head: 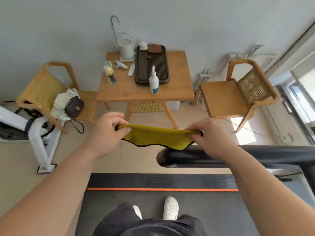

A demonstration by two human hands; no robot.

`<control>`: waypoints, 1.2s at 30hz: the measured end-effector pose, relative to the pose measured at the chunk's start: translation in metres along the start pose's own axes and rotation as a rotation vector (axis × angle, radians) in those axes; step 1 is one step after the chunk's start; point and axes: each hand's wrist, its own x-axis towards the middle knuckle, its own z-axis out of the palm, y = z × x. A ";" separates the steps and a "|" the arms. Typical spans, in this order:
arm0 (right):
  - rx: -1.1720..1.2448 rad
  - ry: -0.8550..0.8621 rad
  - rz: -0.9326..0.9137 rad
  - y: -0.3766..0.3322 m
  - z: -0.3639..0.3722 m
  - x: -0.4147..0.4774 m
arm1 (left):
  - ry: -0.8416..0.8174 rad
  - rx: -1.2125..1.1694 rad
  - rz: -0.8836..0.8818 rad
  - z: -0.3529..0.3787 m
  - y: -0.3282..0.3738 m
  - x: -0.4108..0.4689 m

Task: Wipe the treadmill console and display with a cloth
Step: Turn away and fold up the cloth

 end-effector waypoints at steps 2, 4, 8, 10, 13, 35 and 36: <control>0.085 -0.011 0.003 -0.012 0.008 0.010 | 0.037 -0.164 -0.054 -0.009 -0.012 0.001; 0.188 0.015 0.028 -0.025 0.019 0.018 | 0.074 -0.274 -0.095 -0.017 -0.028 0.003; 0.338 0.079 0.112 -0.057 0.051 0.039 | 0.088 -0.472 -0.205 -0.040 -0.076 0.018; 0.413 0.113 0.171 -0.081 0.074 0.052 | 0.066 -0.567 -0.262 -0.059 -0.107 0.027; 0.528 0.173 0.239 -0.129 0.114 0.071 | 0.028 -0.622 -0.294 -0.098 -0.157 0.043; 0.811 0.228 0.408 -0.323 0.243 0.254 | -0.203 -0.628 -0.306 -0.180 -0.246 0.184; 0.822 0.202 0.404 -0.327 0.243 0.264 | -0.219 -0.639 -0.317 -0.180 -0.243 0.193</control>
